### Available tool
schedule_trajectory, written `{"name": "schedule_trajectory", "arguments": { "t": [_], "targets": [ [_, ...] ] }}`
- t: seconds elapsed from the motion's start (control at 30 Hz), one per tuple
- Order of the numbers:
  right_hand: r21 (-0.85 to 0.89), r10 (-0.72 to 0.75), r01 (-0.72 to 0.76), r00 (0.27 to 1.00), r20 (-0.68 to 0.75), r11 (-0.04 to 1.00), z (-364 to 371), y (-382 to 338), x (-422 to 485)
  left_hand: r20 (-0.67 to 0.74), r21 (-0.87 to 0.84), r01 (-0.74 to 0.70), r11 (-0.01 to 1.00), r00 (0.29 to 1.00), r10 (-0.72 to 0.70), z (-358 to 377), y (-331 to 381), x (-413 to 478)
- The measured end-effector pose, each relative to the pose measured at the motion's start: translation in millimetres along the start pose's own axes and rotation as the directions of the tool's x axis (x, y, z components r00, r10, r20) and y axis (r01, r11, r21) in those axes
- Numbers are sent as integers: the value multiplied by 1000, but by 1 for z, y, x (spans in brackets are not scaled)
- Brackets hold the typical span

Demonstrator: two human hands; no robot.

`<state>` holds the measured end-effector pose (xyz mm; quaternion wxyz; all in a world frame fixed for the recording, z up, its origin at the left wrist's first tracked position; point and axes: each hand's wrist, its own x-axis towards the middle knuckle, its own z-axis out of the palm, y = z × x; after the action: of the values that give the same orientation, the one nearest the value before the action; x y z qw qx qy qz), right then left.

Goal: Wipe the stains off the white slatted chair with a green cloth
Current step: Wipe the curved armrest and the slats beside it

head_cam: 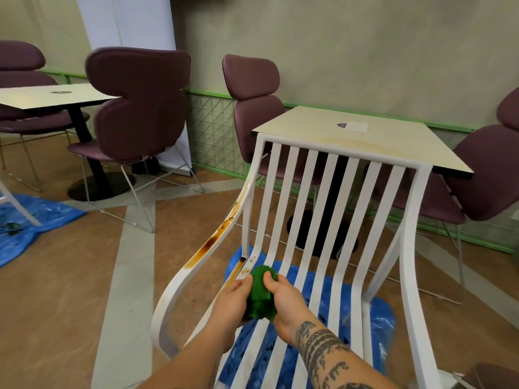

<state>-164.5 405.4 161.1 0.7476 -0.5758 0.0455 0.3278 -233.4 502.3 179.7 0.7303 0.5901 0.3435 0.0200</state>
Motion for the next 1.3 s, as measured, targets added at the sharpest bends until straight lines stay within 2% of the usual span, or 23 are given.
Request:
{"name": "schedule_trajectory", "arguments": {
  "t": [0.1,0.27,0.37,0.5,0.6,0.67,0.73,0.87,0.97,1.07,1.17,1.3],
  "targets": [
    [-147,-28,25,999,-15,989,-10,12,12,67,-38,48,998,997,-45,9,-9,9],
    [-121,24,-26,1000,-18,992,-19,25,42,55,23,69,997,996,-70,10,-25,52],
    [-191,51,-58,998,-40,980,-27,28,69,-37,198,-33,980,998,42,3,-40,93],
    [-472,-102,9,980,-172,882,-40,30,119,-209,387,-47,921,968,138,-12,-44,137],
    [-614,-241,46,940,-240,788,-42,22,161,-299,541,107,834,952,72,-25,-46,172],
    [-711,-311,65,924,-222,701,-39,16,191,-335,572,188,798,942,19,-27,-46,194],
    [-815,-403,99,899,-172,570,-36,11,220,-342,611,202,766,939,25,-25,-47,211],
    [-934,-593,261,802,69,244,-30,1,274,-345,693,187,696,934,93,-19,-49,236],
    [-942,-581,333,773,255,30,-30,-1,306,-336,721,199,664,938,84,-19,-52,244],
    [-930,-466,322,805,367,-176,-30,6,321,-351,717,210,665,933,84,-23,-56,247],
    [-924,-359,261,864,352,-279,-26,20,324,-348,676,212,706,936,52,-27,-60,251],
    [-935,-286,225,909,304,-276,-22,27,325,-368,599,212,772,929,30,-30,-62,254]
  ]
}}
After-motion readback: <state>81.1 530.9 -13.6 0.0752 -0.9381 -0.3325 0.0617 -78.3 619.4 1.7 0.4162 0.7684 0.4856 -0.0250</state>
